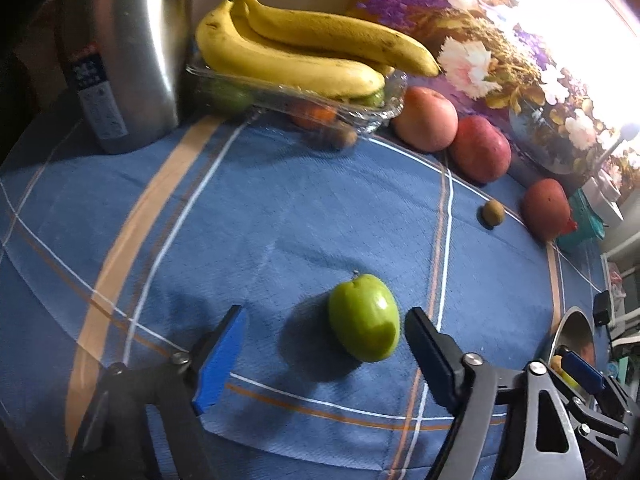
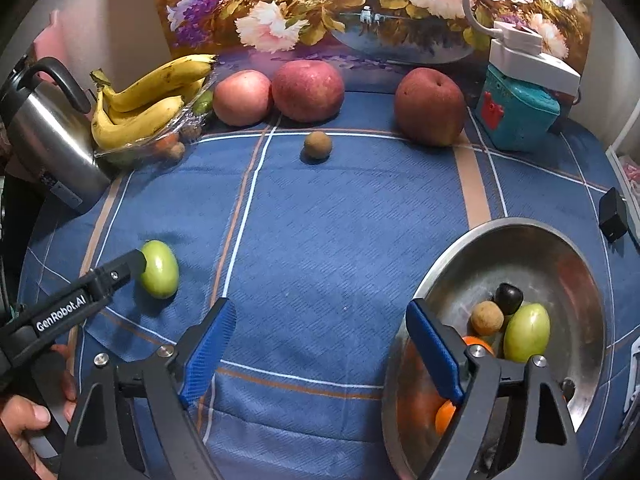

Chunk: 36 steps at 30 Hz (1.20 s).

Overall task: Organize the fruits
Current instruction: 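Move the left gripper to a green apple while the right approaches a brown kiwi, then close the left gripper on the green apple while the right closes on the kiwi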

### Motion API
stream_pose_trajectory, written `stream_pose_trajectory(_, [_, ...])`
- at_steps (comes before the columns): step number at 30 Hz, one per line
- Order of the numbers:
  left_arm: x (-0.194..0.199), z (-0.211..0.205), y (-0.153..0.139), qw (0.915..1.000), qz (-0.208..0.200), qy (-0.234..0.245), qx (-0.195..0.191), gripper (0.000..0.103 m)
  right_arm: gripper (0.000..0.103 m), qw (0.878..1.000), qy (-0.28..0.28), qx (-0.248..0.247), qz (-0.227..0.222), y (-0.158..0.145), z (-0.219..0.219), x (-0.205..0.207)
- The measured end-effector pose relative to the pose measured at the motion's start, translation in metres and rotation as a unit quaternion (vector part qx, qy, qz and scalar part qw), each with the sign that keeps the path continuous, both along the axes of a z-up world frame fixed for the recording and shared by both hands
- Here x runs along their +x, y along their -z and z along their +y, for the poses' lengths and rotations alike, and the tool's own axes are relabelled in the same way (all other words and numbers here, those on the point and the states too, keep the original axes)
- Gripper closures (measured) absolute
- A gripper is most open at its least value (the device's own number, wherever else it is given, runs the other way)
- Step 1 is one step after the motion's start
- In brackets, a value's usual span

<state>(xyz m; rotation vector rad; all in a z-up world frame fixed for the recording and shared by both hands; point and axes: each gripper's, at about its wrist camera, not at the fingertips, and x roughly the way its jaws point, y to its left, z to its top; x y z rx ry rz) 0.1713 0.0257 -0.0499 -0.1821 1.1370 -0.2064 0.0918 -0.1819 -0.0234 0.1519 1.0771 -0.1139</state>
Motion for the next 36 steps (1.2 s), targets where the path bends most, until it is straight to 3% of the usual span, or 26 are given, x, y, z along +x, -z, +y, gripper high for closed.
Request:
stream_pose_trajectory(3, [0.001,-0.006,0.003,1.0,0.001,0.006,-0.001,0.029,0.016,1.0,-0.001,0.0,0.001,0.0,-0.002,0.003])
stream_pose_trajectory(9, [0.002,-0.019,0.005,0.9994,-0.001,0.027,-0.021,0.062,0.016,1.0,-0.006,-0.003,0.004,-0.001,-0.004,0.008])
stream_pose_trajectory(17, [0.015,-0.023,-0.009,0.9993,-0.021,0.027,-0.015,0.062,0.016,1.0,-0.014,-0.006,0.002,-0.005,-0.009,0.019])
stream_pose_trajectory(20, [0.022,-0.022,-0.02,0.9987,-0.043,0.025,-0.012,0.063,0.031,1.0,-0.02,-0.006,0.001,-0.008,-0.012,0.028])
stream_pose_trajectory(23, [0.03,-0.022,-0.032,0.9974,-0.067,0.025,-0.013,0.065,0.032,1.0,-0.019,0.002,0.003,-0.011,-0.017,0.044])
stream_pose_trajectory(27, [0.04,-0.021,-0.042,0.9952,-0.093,0.029,-0.004,0.067,0.045,1.0,-0.01,0.016,0.012,-0.012,-0.026,0.07])
stream_pose_trajectory(36, [0.052,-0.013,-0.035,0.9964,-0.08,0.028,0.002,0.067,0.058,0.998,0.024,0.041,0.04,0.005,-0.036,0.128])
